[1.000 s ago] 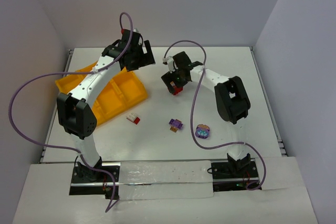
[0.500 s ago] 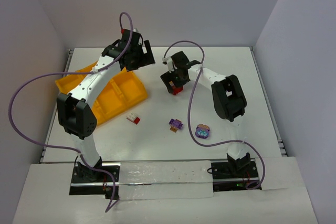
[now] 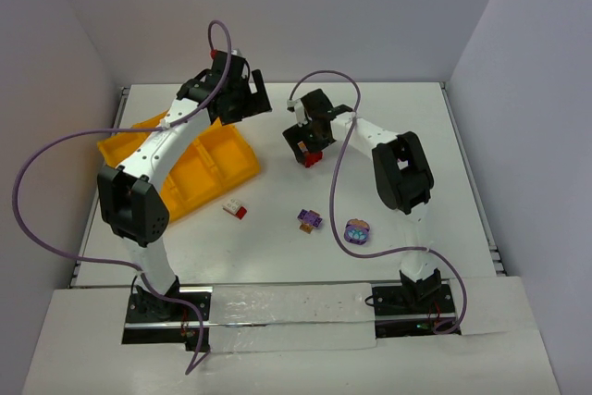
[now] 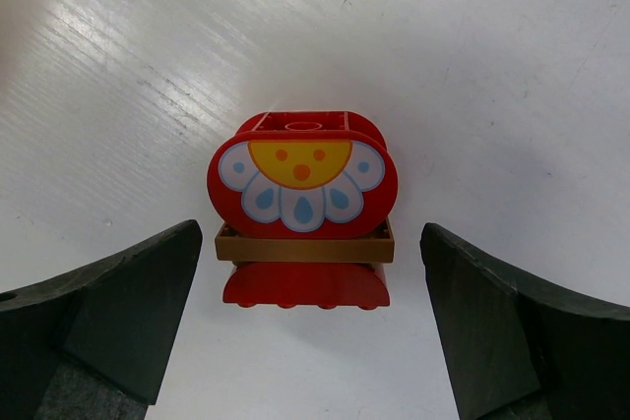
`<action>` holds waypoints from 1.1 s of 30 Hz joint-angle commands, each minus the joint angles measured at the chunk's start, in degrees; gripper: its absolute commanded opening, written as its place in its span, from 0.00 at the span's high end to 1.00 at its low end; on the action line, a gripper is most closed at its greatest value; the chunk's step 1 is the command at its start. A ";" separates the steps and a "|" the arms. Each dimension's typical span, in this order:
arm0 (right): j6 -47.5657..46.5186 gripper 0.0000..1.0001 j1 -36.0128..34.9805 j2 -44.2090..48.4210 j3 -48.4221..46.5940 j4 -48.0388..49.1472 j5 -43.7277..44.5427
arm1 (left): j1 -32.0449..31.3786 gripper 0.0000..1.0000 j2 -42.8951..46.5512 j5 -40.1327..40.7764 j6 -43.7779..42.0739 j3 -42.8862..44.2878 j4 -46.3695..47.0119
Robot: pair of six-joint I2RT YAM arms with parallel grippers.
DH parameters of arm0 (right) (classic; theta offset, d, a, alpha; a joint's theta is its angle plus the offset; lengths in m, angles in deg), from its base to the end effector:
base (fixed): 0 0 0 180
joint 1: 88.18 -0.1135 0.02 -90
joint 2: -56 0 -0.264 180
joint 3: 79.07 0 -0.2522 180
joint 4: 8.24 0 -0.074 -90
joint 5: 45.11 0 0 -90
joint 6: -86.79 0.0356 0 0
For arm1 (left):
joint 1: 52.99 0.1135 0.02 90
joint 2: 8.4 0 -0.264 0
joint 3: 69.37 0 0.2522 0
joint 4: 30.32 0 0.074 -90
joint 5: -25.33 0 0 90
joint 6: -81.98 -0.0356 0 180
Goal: Sort the legos into containers by color
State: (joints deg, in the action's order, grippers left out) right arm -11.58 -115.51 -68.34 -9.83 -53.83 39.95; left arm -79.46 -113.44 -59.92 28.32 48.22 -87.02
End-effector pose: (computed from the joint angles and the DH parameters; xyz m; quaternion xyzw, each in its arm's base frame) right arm 0.4163 0.2186 0.1783 -0.3061 0.9133 0.0847 0.2551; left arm 0.3712 -0.1816 0.3470 -0.0952 0.9154 -0.1702 0.3521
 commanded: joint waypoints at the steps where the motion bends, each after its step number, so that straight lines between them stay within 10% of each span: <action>1: 1.06 0.00 0.35 -0.09 -0.03 -0.80 -0.09 | 0.37 0.05 2.38 0.43 -0.65 -0.09 0.31; 21: 4.06 0.08 0.35 -1.62 -0.21 -3.15 0.72 | 1.07 0.03 3.09 0.87 -1.18 -1.79 0.58; 29: 4.24 0.17 0.26 0.11 1.18 -0.96 1.16 | 1.25 0.03 1.98 0.78 -0.55 -0.61 -0.65; 33: 4.50 0.38 0.26 2.76 4.07 1.66 0.39 | 1.33 0.03 3.26 1.13 -0.30 -2.31 0.31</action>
State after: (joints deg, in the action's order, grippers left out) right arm -7.64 -115.51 -69.04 -8.34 -54.79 40.61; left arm -78.42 -112.98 -59.83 27.75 45.40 -87.30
